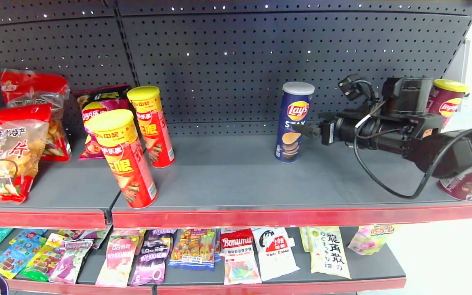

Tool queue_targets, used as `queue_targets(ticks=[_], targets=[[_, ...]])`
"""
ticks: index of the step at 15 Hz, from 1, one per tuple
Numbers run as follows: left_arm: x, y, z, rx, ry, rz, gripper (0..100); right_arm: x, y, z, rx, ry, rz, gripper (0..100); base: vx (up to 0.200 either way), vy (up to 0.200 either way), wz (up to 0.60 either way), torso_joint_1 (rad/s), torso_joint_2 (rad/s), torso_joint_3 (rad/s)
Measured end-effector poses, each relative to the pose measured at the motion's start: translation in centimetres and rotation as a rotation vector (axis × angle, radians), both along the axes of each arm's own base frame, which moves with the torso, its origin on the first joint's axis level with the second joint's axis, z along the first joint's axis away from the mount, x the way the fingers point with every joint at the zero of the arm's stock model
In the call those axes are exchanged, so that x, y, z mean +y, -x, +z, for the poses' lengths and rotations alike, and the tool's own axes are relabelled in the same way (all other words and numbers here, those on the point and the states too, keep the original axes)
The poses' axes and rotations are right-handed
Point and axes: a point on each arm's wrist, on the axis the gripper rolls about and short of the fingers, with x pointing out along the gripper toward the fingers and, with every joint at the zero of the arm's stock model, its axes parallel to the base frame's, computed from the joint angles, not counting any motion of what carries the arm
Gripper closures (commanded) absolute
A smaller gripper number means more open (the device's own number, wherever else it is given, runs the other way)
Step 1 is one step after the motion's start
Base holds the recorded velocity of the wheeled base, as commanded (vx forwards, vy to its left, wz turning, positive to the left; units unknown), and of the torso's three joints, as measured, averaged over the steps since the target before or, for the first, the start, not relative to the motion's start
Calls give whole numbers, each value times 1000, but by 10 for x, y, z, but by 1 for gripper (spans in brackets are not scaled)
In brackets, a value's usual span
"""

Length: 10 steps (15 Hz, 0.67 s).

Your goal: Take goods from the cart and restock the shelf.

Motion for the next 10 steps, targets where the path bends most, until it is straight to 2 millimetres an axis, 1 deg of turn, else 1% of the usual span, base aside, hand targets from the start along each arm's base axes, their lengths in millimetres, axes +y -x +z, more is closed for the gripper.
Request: queue_targets(ticks=[6,10], targets=[[0,-1,0,5,-1,4,100,21,-23,0,-19,-26,26,0,0,0,0,0,0,0],[0,-1,0,7,-1,4,100,27,-41,3,-59,-37,22,0,0,0,0,0,0,0]])
